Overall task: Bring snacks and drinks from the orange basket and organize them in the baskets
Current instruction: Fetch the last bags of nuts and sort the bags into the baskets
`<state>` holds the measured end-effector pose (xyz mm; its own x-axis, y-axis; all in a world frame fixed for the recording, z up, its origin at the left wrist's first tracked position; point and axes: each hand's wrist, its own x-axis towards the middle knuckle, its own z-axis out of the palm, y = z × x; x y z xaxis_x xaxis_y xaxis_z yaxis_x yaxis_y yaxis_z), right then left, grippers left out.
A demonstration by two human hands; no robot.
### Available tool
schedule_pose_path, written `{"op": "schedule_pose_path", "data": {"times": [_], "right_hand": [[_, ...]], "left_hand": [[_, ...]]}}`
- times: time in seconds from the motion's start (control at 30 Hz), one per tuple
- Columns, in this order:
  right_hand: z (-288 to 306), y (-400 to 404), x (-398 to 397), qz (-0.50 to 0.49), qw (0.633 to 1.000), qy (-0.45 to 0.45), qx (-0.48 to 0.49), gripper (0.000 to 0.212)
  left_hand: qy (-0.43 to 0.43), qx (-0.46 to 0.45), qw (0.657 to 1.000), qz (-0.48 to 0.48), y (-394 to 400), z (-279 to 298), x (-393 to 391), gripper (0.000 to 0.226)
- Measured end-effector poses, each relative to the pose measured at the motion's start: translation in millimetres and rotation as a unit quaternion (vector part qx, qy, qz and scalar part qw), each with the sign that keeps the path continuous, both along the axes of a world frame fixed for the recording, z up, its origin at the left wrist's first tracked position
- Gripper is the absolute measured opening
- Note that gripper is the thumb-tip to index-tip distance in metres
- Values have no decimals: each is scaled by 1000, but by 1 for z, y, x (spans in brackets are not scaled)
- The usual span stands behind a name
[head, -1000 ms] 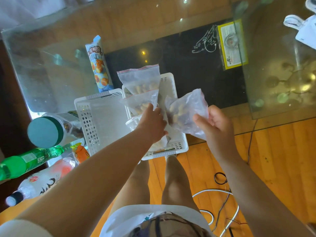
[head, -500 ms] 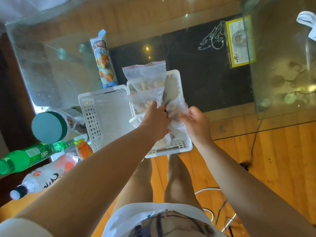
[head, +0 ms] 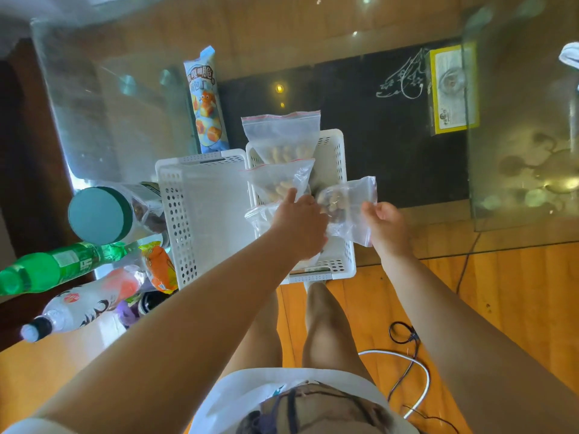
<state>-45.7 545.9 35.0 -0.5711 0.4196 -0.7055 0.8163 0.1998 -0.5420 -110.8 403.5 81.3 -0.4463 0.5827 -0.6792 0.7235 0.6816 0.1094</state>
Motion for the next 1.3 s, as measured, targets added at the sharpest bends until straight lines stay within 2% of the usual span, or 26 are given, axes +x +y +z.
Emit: {"op": "schedule_pose_path", "data": {"times": [0.1,0.2,0.27,0.37,0.43,0.53,0.6,0.73,0.8,0.87,0.93,1.03,1.13,1.2,1.3], "right_hand": [[8,-6,-5,12,997,55,43,34],[22,-16,-16,40,990,109,81,39],[38,-26,-27,79,980,142,118,41],[66,-57,-48,178,939,232,180,41],[81,-81,-64,236,917,282,156,36],[86,-124,-90,330,897,275,102,33],[82,-148,-108,385,876,270,105,34],[56,-189,-137,472,821,289,140,33],[38,-202,-150,494,814,262,158,32],[19,-209,-165,508,814,217,179,31],[3,-211,-178,509,823,159,195,31],[-18,-216,-197,473,864,64,160,31],[-32,-218,-207,486,867,11,109,35],[-37,-218,-209,504,858,-5,96,36],[-42,-221,-211,497,863,-18,90,37]], "left_hand": [[-45,118,984,128,-2,12,8,33],[-41,276,913,296,-17,32,13,27],[-16,339,853,396,-35,42,16,26],[22,380,731,566,-75,51,27,27],[45,367,659,654,-101,48,36,28],[81,349,554,751,-145,39,56,30],[94,333,504,791,-170,28,69,31],[102,268,481,828,-205,-1,90,39],[107,218,484,841,-216,-15,93,44],[78,160,495,850,-224,-28,93,47],[22,115,519,846,-228,-40,94,41],[-34,89,547,832,-235,-55,98,32],[-29,74,564,822,-242,-62,98,32],[-27,66,567,821,-246,-65,98,32],[-21,61,570,819,-252,-67,100,32]]}}
